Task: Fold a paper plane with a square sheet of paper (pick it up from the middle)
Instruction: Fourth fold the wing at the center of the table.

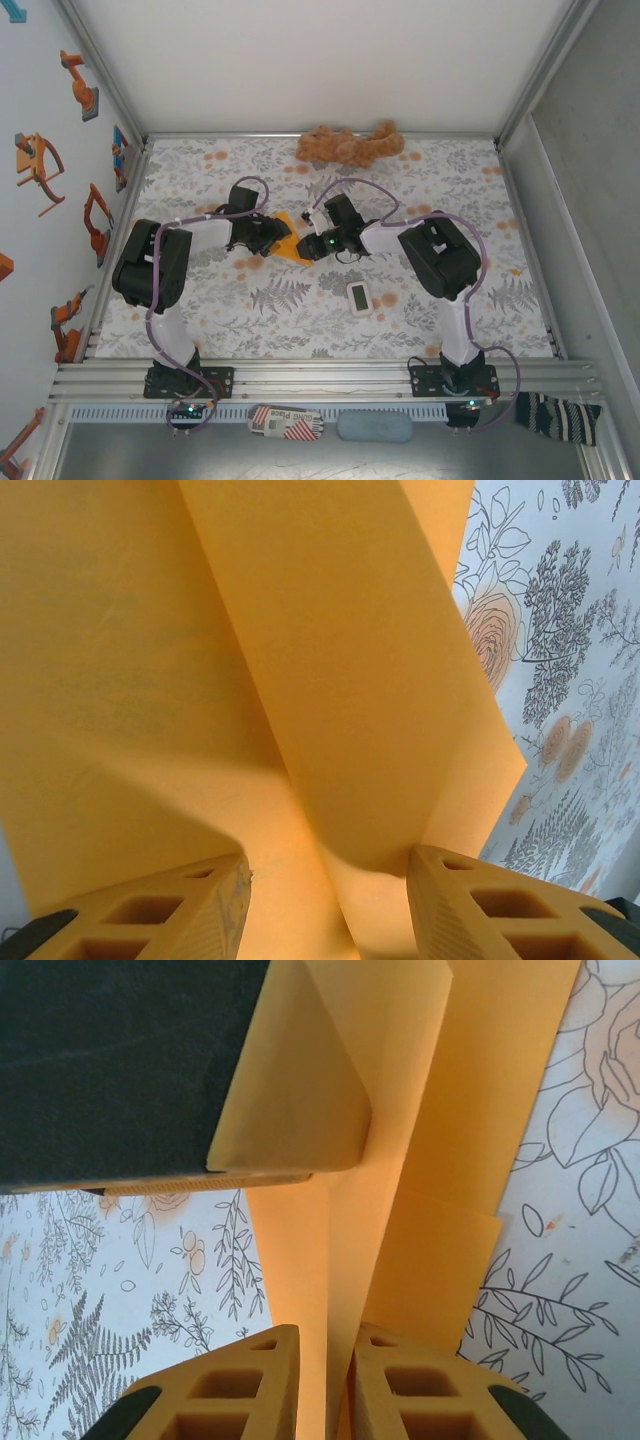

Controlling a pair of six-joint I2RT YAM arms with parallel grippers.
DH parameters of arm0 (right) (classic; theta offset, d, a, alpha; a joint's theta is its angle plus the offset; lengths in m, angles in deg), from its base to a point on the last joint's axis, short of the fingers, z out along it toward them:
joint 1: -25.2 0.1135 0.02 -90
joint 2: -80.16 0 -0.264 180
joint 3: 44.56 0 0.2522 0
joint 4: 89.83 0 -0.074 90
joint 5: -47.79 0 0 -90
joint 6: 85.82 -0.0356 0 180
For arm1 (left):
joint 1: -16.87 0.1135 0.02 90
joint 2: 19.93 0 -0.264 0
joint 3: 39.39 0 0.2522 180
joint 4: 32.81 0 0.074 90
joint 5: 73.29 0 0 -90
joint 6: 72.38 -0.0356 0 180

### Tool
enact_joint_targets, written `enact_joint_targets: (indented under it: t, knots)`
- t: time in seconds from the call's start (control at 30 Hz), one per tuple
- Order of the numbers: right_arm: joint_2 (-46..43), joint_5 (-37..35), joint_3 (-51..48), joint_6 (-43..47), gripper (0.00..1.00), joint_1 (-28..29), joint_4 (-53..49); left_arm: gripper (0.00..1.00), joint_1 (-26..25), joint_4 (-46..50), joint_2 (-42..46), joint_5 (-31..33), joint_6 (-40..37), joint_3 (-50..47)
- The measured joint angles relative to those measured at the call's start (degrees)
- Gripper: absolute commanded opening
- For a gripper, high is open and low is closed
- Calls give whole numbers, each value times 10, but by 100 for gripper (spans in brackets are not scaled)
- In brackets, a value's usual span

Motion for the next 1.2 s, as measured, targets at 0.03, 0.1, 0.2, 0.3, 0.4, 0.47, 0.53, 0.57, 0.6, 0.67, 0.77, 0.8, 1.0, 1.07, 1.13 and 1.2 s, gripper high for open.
enact_joint_targets:
  t: [0.03,0.1,0.2,0.3,0.4,0.47,0.53,0.57,0.6,0.67,0.77,0.8,1.0,1.07,1.13,1.2]
  knots:
    - [1,0,1,1,19,0,-1,48,0,0,0,0,0,0]
    - [3,0,1,1,19,0,-2,48,0,1,-1,0,0,1]
    - [4,0,3,2,17,0,-4,49,0,5,-2,-1,0,4]
    - [6,0,5,4,15,0,-4,49,0,6,-3,-1,0,4]
    - [7,0,7,6,13,0,-7,49,1,7,-4,-3,0,5]
    - [8,0,7,6,11,0,-9,49,1,9,-5,-3,0,7]
    - [8,0,7,6,9,0,-10,49,1,9,-5,-3,0,7]
    - [8,0,7,7,8,0,-11,49,2,9,-5,-4,0,7]
    - [8,0,7,8,6,0,-11,49,2,9,-5,-5,0,7]
    - [8,0,7,9,3,0,-12,49,3,9,-5,-7,0,7]
    - [8,3,7,12,0,0,-12,50,3,9,-5,-7,-1,7]
    - [8,5,7,12,0,0,-12,50,3,9,-4,-7,-2,7]
    - [8,16,10,12,0,0,-19,58,3,1,3,-11,-10,6]
    - [8,18,13,12,0,0,-28,62,2,3,8,-11,-17,6]
    - [8,22,16,11,0,0,-38,65,0,12,15,-7,-22,6]
    - [8,24,17,11,0,0,-46,67,0,19,17,-5,-24,6]
